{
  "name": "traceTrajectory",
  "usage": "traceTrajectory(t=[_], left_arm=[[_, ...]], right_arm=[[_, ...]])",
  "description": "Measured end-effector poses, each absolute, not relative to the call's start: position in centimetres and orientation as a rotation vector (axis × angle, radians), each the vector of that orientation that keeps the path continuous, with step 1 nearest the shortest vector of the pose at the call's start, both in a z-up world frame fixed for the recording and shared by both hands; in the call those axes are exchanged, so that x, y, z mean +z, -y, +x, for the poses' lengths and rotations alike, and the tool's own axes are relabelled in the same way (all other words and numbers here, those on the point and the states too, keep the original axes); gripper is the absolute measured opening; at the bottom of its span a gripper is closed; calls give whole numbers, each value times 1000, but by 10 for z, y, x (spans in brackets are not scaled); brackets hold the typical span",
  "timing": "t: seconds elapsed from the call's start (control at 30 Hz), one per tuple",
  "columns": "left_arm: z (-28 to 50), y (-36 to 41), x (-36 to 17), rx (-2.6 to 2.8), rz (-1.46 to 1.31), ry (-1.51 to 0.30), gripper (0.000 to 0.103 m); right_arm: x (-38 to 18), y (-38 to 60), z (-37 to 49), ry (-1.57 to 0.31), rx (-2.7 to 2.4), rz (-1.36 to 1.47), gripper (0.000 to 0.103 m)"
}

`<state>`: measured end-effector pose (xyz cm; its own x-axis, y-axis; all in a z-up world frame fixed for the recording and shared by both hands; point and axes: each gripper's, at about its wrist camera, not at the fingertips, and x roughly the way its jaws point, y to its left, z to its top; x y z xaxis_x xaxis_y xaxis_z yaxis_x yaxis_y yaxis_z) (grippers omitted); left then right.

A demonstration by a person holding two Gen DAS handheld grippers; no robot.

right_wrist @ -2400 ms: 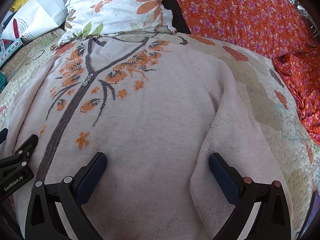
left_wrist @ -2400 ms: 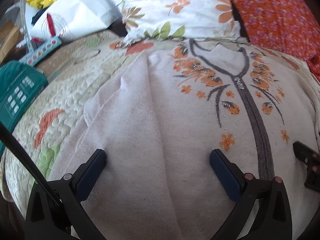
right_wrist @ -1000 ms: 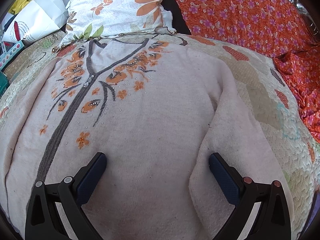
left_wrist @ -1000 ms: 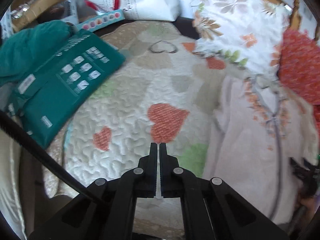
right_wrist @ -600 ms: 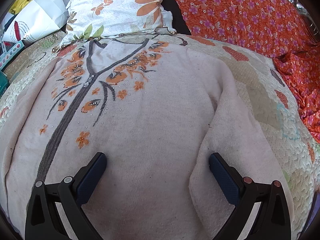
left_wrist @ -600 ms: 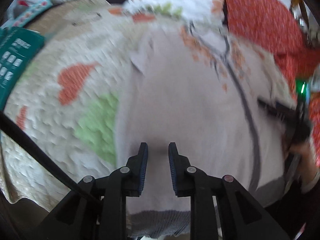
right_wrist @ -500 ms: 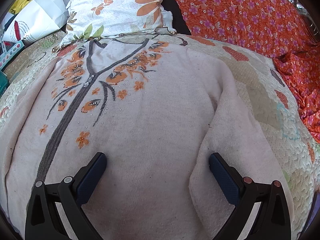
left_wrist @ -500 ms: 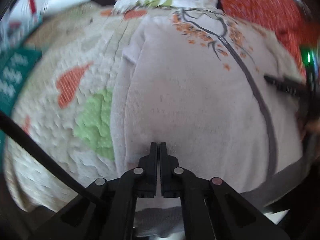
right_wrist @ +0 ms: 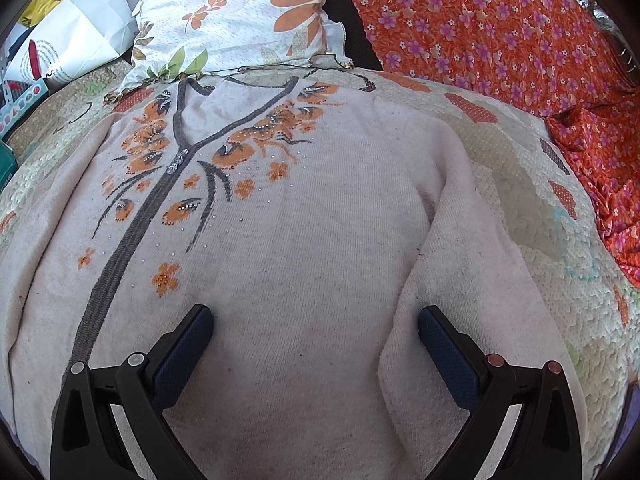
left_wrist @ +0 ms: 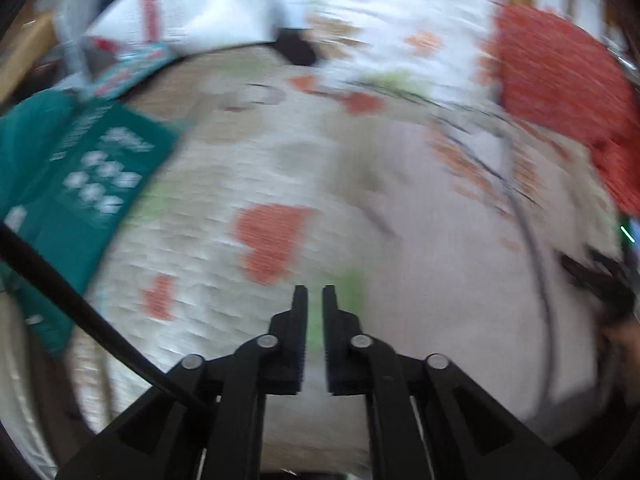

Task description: Fold small clothes

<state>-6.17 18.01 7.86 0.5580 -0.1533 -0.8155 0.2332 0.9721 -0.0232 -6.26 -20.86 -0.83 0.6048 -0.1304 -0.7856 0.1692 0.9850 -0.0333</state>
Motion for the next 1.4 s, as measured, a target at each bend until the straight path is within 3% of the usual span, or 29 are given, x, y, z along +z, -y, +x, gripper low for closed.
traceTrajectory(t=[0.07,0.33,0.4,0.43,0.47,0.63,0.8,0.93,1.0,1.03,1.07,1.17,1.2,1.23,1.27,1.4], left_arm=[[-85,-152,64,-347,111,-990,32],[-129,-72,5,-487,278,-1077,51],[-132,-64,-4,-437,371,-1070,45],[-134,-64,-3,-433,386,-1057,35],[-133,-66,2,-421,389,-1056,3],[-101,-128,56,-209,266,-981,4],[-35,-242,112,289,198,-837,5],[-14,-315,130,445,-14,-863,8],[-28,-311,140,326,-117,-820,23],[-34,-299,142,293,-106,-804,42],[-40,-285,143,257,-90,-788,55],[-44,-235,140,116,-85,-758,57],[-47,-218,138,63,-98,-761,58],[-51,-199,135,0,-121,-766,62],[-53,-185,135,-30,-132,-769,65],[-60,-128,114,-154,-102,-797,67]], right_arm=[[-8,209,-63,-905,-173,47,103],[-8,209,-63,-903,-172,49,103],[-8,208,-63,-903,-172,49,103],[-8,209,-63,-903,-172,49,103],[-8,209,-63,-903,-173,48,103],[-8,209,-63,-903,-172,49,103],[-8,209,-63,-903,-172,49,103],[-8,209,-63,-902,-172,50,103],[-8,209,-63,-901,-172,50,103],[-8,209,-63,-901,-172,50,103],[-8,209,-63,-901,-172,51,103],[-5,209,-63,-912,-161,45,103],[-1,210,-65,-918,-152,40,97],[7,213,-70,-922,-141,39,85],[16,218,-76,-918,-128,54,81],[65,265,-117,-864,-135,174,80]])
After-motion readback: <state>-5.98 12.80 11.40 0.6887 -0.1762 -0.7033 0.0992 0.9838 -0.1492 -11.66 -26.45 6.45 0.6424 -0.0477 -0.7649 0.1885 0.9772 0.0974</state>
